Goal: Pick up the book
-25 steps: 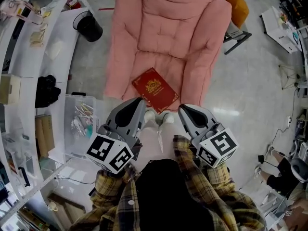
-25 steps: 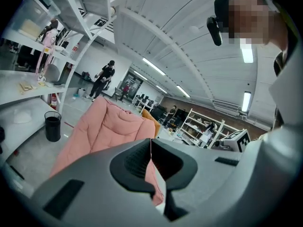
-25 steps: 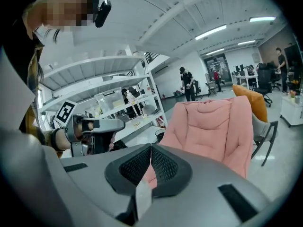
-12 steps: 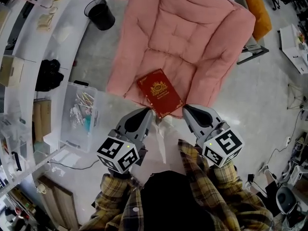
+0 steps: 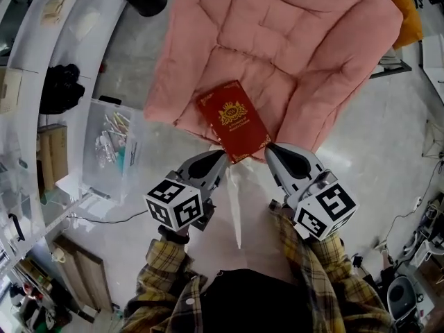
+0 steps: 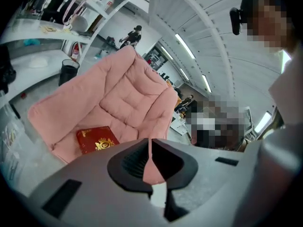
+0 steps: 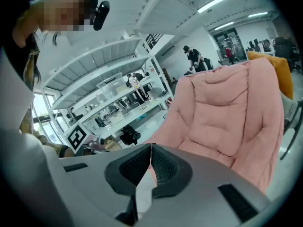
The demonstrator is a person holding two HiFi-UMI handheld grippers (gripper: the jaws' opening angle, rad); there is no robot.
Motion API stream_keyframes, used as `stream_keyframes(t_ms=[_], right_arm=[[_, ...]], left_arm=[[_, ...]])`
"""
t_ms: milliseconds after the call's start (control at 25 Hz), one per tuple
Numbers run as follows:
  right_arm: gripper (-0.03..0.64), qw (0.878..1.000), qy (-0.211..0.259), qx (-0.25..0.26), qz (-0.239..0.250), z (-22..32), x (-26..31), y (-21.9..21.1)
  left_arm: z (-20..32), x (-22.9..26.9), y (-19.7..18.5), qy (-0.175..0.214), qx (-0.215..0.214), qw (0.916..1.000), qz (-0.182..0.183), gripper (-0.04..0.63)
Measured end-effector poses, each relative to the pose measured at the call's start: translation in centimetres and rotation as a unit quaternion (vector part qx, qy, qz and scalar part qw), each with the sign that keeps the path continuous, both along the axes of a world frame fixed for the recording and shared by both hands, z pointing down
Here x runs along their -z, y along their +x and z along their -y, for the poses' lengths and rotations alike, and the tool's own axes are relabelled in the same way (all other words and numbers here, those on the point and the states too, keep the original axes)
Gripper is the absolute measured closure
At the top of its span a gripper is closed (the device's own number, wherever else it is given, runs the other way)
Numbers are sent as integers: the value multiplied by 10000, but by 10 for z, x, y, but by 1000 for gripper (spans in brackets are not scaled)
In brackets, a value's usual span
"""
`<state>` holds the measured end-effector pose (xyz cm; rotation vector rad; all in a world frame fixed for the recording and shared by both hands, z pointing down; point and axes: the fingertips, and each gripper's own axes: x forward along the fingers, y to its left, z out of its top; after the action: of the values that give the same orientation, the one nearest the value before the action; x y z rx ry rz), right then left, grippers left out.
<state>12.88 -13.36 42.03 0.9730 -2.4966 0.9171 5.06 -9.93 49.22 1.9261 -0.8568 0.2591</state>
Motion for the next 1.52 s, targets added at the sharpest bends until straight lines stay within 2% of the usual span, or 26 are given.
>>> stream_keyframes(t_ms=[160, 480, 600, 840, 1040, 1200, 1520], right_arm=[[598, 9998, -209, 43, -26, -4, -38, 0], [598, 9986, -517, -86, -23, -8, -81, 3], [598, 9980, -621, -111, -39, -11, -94, 4], [598, 9963, -843, -138, -14, -17, -113, 3], [598, 9956, -921, -140, 55, -23, -119, -4], [598, 9947, -998, -210, 108, -30, -121, -5], [598, 9921, -1179, -419, 107, -41, -131, 8]], left_arm=[[-1, -48, -2, -364, 92, 9991, -177, 540], [-11, -129, -4, -1076, 35, 9929, -512, 391], [-11, -159, -7, -1329, 115, 9892, -613, 326], [-17, -214, -13, -1955, 373, 9776, -681, 261], [-18, -239, -16, -2175, 723, 9691, -913, 221], [-11, -248, -11, -2134, 873, 9651, -1241, 204], [0, -272, 4, -2278, 743, 9570, -1636, 195]])
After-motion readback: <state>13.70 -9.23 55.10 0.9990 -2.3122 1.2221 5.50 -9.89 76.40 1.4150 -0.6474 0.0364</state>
